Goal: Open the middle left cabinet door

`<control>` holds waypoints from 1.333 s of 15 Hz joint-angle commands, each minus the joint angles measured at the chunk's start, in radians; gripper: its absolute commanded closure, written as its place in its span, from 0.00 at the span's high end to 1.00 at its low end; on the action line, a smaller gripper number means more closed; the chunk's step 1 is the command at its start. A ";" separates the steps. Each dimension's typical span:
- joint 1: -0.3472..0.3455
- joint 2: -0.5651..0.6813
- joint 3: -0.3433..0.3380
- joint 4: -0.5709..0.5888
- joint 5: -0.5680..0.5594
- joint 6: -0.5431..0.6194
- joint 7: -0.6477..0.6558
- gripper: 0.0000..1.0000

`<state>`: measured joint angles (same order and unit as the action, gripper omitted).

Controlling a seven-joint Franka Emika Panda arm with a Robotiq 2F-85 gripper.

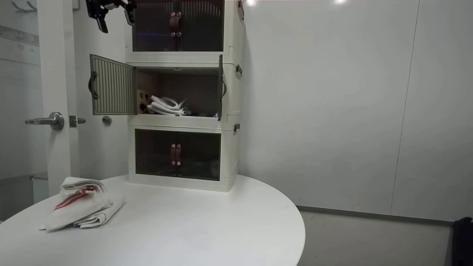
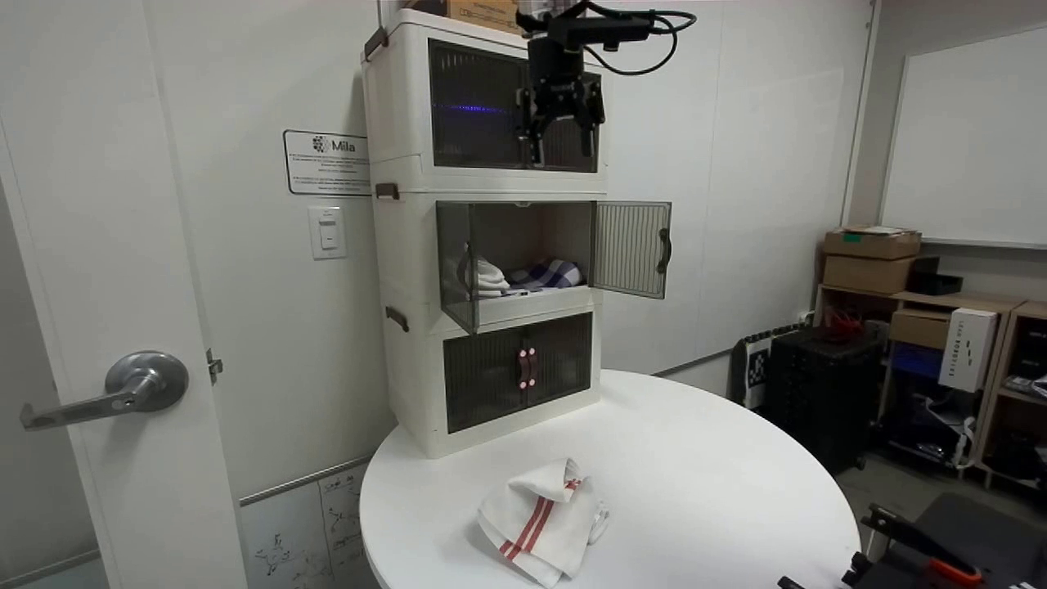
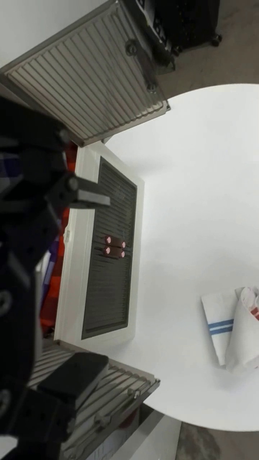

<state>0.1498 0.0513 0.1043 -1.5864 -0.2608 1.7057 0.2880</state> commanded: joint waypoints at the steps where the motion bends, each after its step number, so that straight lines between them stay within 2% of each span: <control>1: -0.026 -0.106 -0.010 -0.166 -0.013 0.050 0.000 1.00; 7: -0.072 -0.278 -0.026 -0.444 -0.056 0.194 -0.106 1.00; 11: -0.092 -0.392 -0.059 -0.608 -0.023 0.324 -0.228 1.00; 13: -0.096 -0.450 -0.085 -0.684 0.003 0.398 -0.292 1.00; 14: -0.112 -0.530 -0.133 -0.783 0.020 0.461 -0.365 1.00; 16: -0.122 -0.606 -0.184 -0.871 0.048 0.518 -0.445 1.00; 17: -0.117 -0.619 -0.189 -0.884 0.066 0.538 -0.458 1.00; 19: -0.128 -0.690 -0.243 -0.956 0.113 0.572 -0.507 1.00; 20: -0.142 -0.598 -0.197 -0.869 0.077 0.525 -0.465 1.00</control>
<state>0.0275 -0.5499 -0.1114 -2.4582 -0.1962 2.2314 -0.1678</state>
